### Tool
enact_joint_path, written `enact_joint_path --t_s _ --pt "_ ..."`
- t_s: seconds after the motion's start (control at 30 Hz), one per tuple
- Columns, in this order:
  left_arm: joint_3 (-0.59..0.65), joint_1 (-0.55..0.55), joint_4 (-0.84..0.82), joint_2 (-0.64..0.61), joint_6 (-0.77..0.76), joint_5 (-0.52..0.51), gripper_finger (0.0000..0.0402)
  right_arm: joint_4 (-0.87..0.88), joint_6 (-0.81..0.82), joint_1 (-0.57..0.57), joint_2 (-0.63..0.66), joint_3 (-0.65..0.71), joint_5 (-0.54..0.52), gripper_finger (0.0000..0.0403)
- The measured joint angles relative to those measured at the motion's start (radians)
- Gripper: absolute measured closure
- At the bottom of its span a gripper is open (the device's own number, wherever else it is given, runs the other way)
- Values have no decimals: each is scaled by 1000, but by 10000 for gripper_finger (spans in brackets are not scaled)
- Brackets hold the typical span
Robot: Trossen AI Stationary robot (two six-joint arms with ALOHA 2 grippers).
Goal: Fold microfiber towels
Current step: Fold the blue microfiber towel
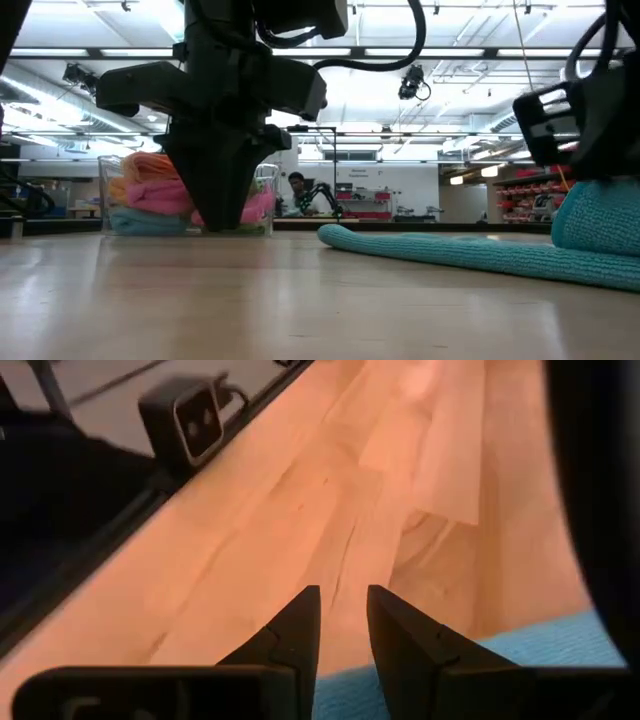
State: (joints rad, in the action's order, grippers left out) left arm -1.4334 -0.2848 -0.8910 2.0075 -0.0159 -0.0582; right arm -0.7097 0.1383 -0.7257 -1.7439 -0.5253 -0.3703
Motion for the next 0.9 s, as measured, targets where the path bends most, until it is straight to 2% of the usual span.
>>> enact_joint_path --t_s 0.27,0.53,0.9 --pt "0 0 -1 0 -4 0 294 -54 -38 42 -52 0 6 319" --pt "0 0 -1 0 -7 0 294 -54 -45 82 -67 0 59 326" --pt "0 -1 -5 0 -8 0 294 -202 -5 82 -237 -2 62 329"
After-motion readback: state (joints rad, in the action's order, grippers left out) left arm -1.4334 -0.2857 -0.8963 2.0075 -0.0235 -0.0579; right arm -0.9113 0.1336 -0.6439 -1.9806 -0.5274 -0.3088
